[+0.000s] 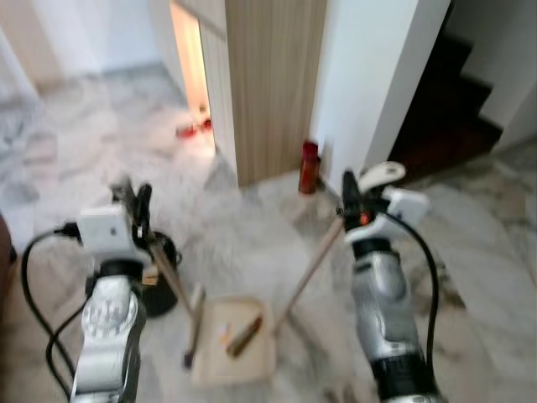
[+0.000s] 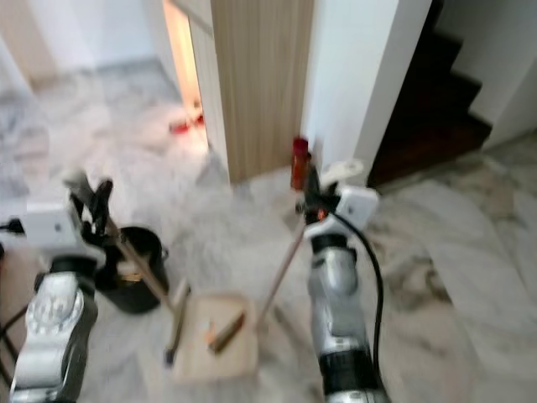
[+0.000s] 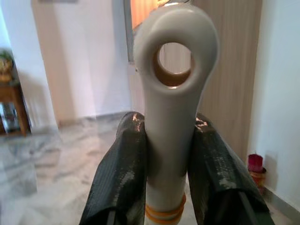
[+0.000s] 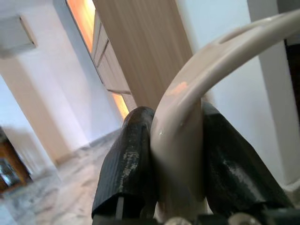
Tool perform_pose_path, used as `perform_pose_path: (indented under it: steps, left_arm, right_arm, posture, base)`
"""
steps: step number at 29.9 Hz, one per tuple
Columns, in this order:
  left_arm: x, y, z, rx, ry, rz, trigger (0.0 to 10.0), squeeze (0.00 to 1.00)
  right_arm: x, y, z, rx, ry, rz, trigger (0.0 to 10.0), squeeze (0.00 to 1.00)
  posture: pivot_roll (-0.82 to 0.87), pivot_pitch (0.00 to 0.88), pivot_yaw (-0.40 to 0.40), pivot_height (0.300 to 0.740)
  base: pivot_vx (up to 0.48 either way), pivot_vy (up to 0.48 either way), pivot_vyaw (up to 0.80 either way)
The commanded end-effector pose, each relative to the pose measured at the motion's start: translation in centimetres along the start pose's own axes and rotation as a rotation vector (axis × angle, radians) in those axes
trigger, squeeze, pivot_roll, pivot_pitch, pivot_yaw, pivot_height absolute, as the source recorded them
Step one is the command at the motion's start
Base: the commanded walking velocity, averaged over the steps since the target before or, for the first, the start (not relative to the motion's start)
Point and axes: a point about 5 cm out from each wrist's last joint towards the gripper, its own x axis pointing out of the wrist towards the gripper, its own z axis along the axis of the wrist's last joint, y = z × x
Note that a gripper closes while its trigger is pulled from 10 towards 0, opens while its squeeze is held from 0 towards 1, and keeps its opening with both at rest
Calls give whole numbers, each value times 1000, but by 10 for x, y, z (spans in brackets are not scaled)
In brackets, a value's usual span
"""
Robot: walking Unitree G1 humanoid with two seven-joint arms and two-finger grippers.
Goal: Sweep floor
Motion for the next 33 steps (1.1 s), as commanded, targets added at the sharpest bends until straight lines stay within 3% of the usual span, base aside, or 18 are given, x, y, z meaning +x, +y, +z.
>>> perform_pose_path:
  steps: [1, 6, 15, 26, 33]
  left_arm:
    - [0, -6, 7, -16, -28, -20, 10000, 0]
    - [-2, -9, 1, -25, 1, -26, 10000, 0]
    - [-7, -16, -10, -66, 70, -55, 10000, 0]
    - [-20, -5, -29, -40, 159, -24, 10000, 0]
    - [-19, -2, -30, -34, 161, -12, 10000, 0]
  right_arm:
    - [1, -3, 4, 32, -26, -19, 10000, 0]
    - [2, -1, 5, 35, -27, -12, 10000, 0]
    - [3, -6, 6, 23, -29, -20, 10000, 0]
    - [9, -9, 11, -17, -44, 4, 10000, 0]
    - [10, -5, 12, -7, -51, 13, 10000, 0]
  posture:
    - [95, 0, 43, 740]
    - [94, 0, 41, 740]
    - [92, 0, 41, 740]
    - [97, 0, 38, 740]
    - [98, 0, 38, 740]
  base:
    - [0, 412, 0]
    - [0, 409, 0]
    - [0, 0, 0]
    - [0, 0, 0]
    - [0, 0, 755]
